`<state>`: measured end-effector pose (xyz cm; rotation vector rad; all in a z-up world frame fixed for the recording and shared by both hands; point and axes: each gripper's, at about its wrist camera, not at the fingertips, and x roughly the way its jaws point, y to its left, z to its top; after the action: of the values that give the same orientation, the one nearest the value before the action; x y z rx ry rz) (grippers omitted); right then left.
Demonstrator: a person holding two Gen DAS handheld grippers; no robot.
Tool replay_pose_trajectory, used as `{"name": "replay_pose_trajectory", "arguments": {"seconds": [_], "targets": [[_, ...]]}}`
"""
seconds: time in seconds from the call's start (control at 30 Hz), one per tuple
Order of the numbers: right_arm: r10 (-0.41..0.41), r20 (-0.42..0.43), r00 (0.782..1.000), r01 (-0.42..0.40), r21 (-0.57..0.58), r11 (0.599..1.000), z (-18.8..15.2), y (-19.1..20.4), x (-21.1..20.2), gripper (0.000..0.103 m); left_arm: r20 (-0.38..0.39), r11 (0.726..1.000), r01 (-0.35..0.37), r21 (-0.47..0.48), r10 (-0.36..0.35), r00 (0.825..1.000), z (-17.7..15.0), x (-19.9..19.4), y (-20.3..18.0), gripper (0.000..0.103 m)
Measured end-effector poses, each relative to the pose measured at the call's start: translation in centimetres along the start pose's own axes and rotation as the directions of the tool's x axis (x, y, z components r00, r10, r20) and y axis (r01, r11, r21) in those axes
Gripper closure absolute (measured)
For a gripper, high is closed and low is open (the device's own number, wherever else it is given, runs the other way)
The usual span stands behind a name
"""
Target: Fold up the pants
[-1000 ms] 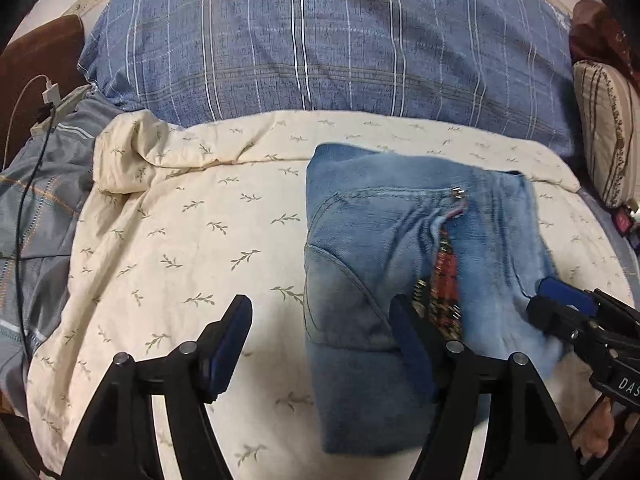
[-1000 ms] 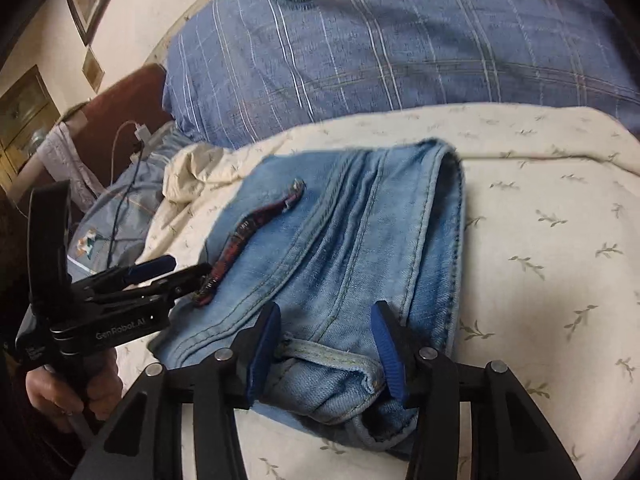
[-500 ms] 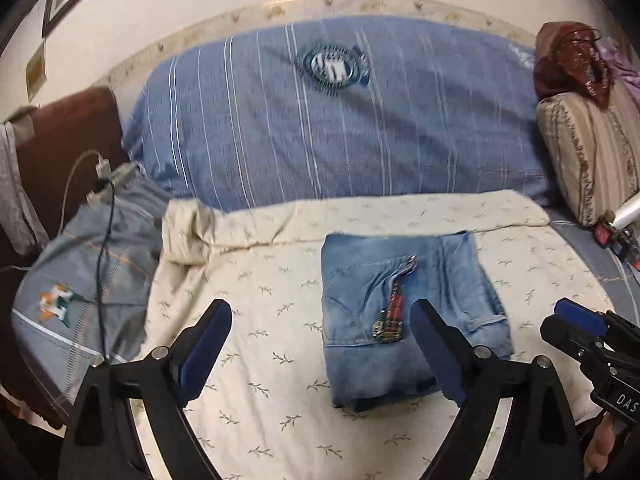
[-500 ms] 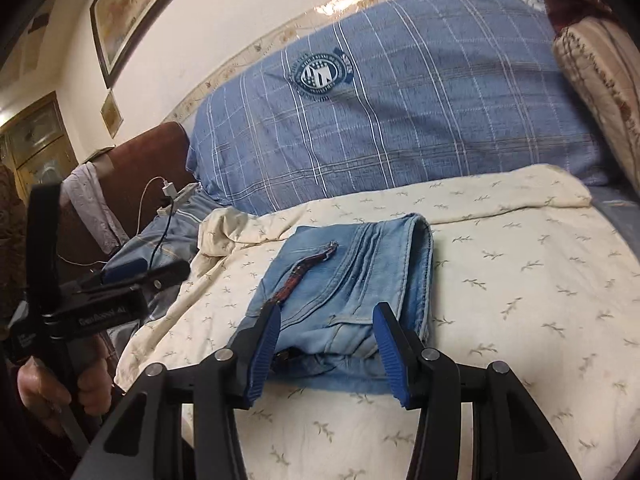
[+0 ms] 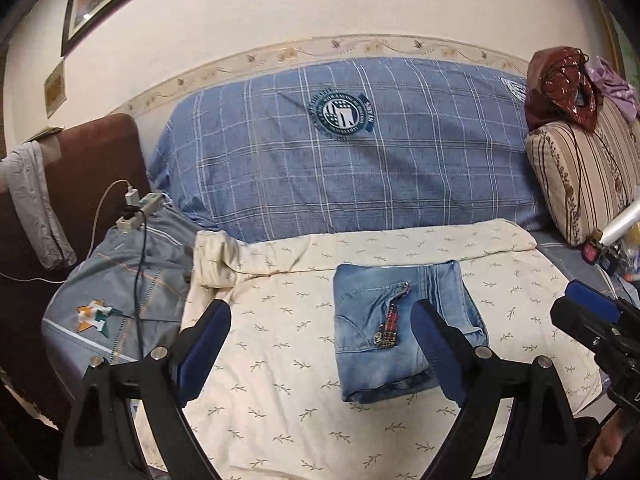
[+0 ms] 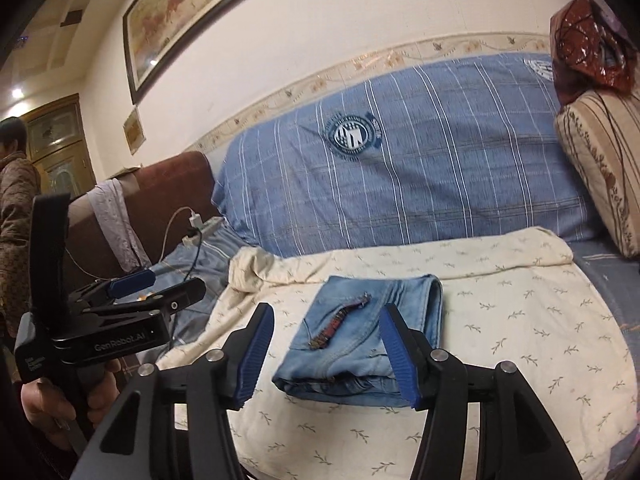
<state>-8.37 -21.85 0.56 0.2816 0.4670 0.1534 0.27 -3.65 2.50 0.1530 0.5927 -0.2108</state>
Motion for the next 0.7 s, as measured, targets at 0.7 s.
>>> {"name": "replay_pose_trajectory", "arguments": {"seconds": [0.7], "targets": [[-0.035,0.029,0.999,0.037,-0.074,0.997,0.6,3.2,-1.1,0.042,0.055,0.994,-0.111,-0.019,0.112,0.992,-0.1,-2.5,2.2,0.000]]}}
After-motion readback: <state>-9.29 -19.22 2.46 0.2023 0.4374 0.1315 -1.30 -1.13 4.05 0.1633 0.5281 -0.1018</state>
